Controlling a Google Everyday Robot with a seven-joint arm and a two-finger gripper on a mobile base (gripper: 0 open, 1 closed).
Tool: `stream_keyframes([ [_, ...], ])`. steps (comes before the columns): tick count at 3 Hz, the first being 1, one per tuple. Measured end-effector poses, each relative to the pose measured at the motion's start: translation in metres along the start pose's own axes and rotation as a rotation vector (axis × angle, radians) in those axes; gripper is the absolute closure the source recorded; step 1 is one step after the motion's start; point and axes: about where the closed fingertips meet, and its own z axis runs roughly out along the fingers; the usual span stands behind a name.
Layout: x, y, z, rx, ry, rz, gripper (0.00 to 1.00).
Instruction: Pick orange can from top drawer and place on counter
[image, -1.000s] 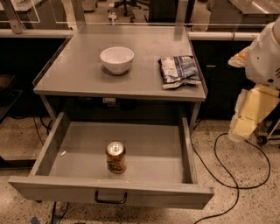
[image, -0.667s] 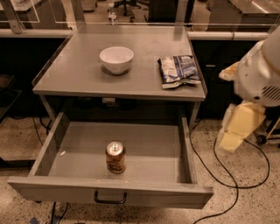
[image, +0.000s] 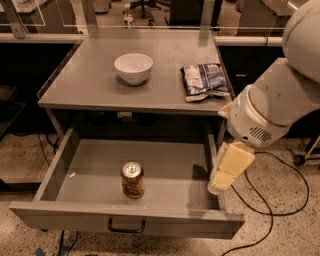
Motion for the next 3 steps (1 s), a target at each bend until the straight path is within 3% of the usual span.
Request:
stream_keyframes([
  [1,-0.001,0.003,-0.002,0.005,-0.012,-0.014,0.0],
  [2,-0.023,0.013,0.029,0.022,-0.11,0.006,0.0],
  [3,-0.045,0.005,0.054,0.054,-0.188,0.012,0.0],
])
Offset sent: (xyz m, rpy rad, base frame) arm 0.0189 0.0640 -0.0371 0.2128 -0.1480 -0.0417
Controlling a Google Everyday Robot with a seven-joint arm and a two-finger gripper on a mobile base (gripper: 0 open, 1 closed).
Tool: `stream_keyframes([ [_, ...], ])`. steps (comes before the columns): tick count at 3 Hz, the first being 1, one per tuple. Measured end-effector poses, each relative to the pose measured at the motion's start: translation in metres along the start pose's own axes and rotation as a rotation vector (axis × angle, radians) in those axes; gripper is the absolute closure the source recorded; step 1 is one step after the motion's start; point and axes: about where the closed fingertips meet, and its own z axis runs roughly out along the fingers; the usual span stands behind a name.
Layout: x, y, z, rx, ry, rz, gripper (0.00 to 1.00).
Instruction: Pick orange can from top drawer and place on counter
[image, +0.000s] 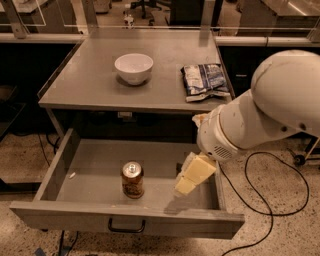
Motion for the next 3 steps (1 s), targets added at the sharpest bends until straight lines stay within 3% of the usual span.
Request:
stream_keyframes([
  [2,-0.005,0.001,0.011,0.015,-0.064,0.001,0.0],
  [3,-0.011,0.001,0.041,0.047,-0.107,0.005,0.0],
])
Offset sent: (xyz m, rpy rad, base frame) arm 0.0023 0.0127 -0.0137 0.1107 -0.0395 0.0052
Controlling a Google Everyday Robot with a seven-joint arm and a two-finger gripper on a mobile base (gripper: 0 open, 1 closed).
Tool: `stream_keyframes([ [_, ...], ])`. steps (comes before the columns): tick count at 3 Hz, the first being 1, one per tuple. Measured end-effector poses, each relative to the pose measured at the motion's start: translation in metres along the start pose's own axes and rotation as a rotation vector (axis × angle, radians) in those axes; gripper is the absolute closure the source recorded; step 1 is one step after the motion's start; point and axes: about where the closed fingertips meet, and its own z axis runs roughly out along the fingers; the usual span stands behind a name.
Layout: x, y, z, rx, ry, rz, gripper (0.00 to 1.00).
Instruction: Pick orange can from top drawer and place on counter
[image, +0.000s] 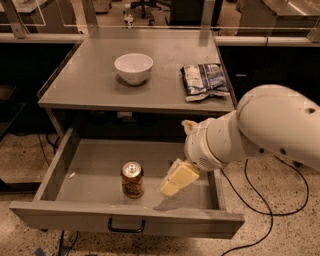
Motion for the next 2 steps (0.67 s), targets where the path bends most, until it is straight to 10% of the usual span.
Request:
stream_keyframes([
  [2,-0.008,-0.036,0.044,0.066,-0.059,0.017,0.0],
])
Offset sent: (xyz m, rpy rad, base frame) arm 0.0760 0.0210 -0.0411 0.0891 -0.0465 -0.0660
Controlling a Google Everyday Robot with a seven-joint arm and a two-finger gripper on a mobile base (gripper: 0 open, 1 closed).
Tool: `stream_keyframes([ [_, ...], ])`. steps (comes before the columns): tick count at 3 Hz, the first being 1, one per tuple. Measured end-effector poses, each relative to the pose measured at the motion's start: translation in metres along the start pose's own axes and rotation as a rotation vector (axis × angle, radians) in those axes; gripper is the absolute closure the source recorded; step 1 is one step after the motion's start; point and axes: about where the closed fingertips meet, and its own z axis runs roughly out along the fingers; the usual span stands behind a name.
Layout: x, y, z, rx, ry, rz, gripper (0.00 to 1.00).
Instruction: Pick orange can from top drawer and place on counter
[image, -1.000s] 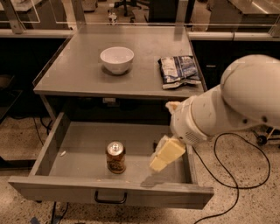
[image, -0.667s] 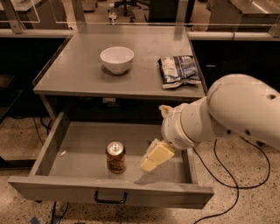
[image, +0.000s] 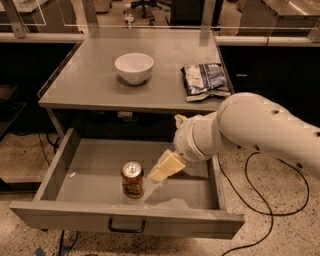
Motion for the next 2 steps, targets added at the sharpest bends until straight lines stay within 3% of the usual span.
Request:
stream_keyframes([
  [1,0.0,0.0,0.0,0.0,0.0,0.0,0.0],
  [2,0.012,0.013,0.02,-0.022,-0.029,0.024,0.0],
])
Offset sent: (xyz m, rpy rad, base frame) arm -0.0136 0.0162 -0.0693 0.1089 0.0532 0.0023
